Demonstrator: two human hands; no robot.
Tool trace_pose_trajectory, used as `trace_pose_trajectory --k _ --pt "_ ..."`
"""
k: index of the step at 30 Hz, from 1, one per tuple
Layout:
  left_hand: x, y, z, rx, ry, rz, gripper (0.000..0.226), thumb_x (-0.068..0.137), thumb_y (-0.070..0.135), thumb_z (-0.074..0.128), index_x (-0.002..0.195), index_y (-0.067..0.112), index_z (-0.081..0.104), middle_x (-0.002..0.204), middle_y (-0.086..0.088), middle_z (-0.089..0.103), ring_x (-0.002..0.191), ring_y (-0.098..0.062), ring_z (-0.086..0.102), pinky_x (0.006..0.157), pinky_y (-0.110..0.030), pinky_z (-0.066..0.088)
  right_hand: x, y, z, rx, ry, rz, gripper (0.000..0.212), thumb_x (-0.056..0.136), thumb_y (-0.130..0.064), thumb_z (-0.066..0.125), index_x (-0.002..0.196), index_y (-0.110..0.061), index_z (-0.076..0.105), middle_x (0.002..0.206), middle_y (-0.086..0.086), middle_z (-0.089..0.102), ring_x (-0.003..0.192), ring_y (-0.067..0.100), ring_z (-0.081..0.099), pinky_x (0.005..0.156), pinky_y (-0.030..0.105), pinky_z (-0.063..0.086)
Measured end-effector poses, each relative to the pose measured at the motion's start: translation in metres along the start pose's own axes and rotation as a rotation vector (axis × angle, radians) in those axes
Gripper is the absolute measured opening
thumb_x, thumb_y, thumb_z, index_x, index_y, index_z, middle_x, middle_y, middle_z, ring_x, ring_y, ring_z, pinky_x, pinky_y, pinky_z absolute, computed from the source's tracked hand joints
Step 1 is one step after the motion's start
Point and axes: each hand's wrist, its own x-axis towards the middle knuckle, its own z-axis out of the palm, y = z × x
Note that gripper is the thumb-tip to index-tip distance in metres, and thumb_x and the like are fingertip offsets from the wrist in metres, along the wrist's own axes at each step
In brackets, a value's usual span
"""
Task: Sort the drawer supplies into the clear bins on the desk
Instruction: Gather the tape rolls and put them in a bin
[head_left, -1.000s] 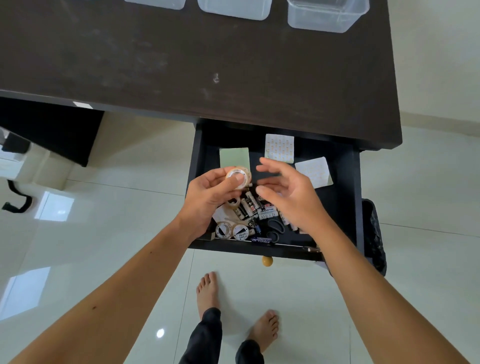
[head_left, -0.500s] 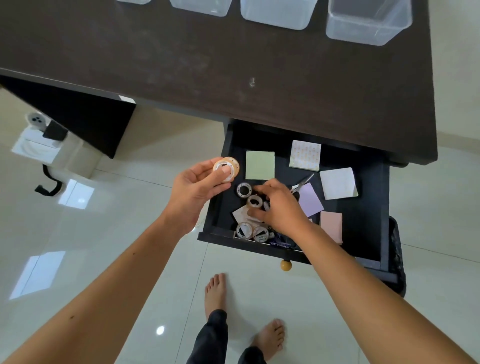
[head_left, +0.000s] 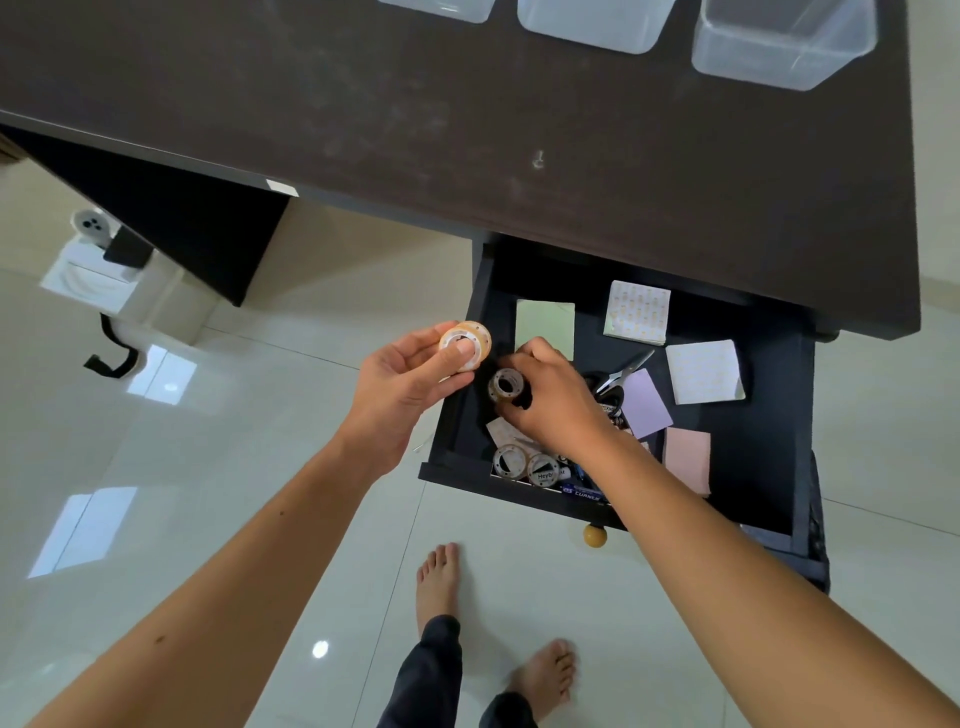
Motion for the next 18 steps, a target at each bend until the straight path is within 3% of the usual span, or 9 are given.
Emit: trace_pose_trajectory --k 6,12,16,18 --pt "0.003 0.0 0.0 0.005 -0.004 -0.008 0.039 0.092 0.014 0.077 0.129 0.003 0.069 0.119 -0.015 0.078 0.117 -0.031 0.074 0.103 -0.039 0.059 0.002 0.002 0.006 0.023 0.013 0.016 0.047 0.089 -0.023 0.077 0.133 -0.017 0.064 0.119 -0.002 0.058 0.11 0.022 0.059 0.084 0.028 0.04" --pt "0.004 0.001 -0.001 -0.002 -0.009 -0.009 0.039 0.092 0.014 0.076 0.129 0.002 0.069 0.12 -0.017 0.078 0.117 -0.032 0.074 0.102 -0.039 0.06 -0.013 0.006 -0.008 0.171 0.076 -0.065 0.047 0.086 -0.016 0.08 0.132 -0.019 0.068 0.117 -0.006 0.061 0.105 0.014 0.062 0.09 0.026 0.05" --pt "0.003 0.0 -0.001 -0.009 -0.016 -0.004 0.043 0.09 0.017 0.076 0.129 0.001 0.069 0.121 -0.017 0.078 0.116 -0.032 0.074 0.101 -0.038 0.06 -0.03 0.018 -0.021 0.184 0.062 -0.148 0.045 0.083 -0.016 0.085 0.125 -0.02 0.071 0.118 -0.013 0.06 0.103 0.004 0.06 0.09 0.008 0.044" --pt "0.002 0.0 -0.001 -0.017 -0.019 0.001 0.046 0.088 0.02 0.077 0.129 0.001 0.069 0.12 -0.016 0.078 0.116 -0.032 0.075 0.1 -0.037 0.06 -0.037 0.026 -0.027 0.156 0.009 -0.16 0.045 0.08 -0.016 0.087 0.122 -0.023 0.072 0.119 -0.013 0.061 0.103 0.001 0.06 0.089 0.006 0.043"
